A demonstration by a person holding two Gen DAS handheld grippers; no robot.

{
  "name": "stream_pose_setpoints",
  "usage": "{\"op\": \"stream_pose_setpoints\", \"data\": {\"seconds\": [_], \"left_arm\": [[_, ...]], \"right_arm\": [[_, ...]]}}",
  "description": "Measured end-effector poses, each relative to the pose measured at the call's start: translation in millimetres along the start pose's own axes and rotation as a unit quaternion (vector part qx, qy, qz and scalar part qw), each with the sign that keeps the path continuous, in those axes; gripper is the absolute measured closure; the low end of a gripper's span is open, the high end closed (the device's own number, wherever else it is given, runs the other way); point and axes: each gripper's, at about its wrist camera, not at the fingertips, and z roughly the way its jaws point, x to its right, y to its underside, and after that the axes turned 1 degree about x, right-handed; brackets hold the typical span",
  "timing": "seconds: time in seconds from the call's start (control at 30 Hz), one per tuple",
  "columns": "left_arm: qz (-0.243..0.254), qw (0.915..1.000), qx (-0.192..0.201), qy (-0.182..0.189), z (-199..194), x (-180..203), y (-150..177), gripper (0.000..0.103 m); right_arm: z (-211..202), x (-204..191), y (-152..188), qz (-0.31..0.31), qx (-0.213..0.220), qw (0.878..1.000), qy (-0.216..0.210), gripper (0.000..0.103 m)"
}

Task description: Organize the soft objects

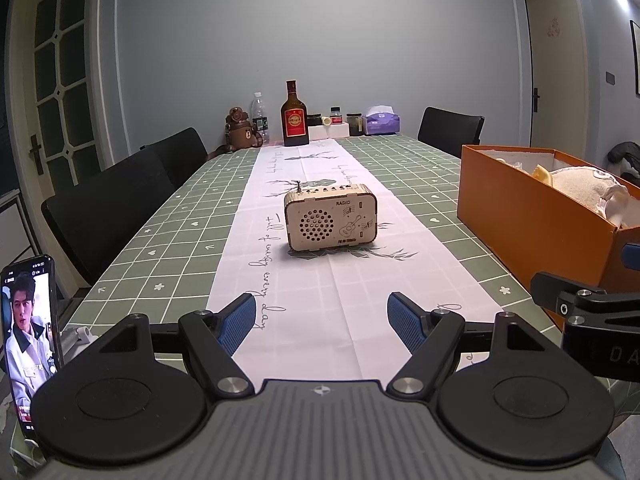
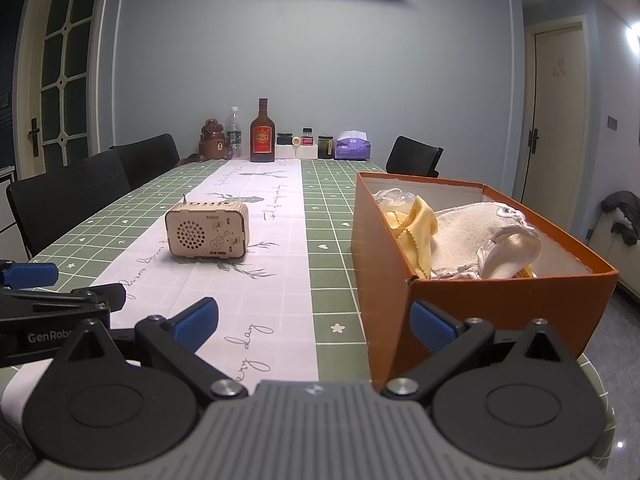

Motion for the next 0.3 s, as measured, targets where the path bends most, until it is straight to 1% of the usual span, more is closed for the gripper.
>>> {"op": "stream_pose_setpoints", "data": {"seconds": [0.3], "left_arm": [[0.0, 1.0, 0.0, 0.0, 0.7, -1.4, -1.2, 0.015]], "right_arm": [[1.6, -0.4, 0.6, -0.001, -0.002, 1.0, -0.001, 0.003]]}}
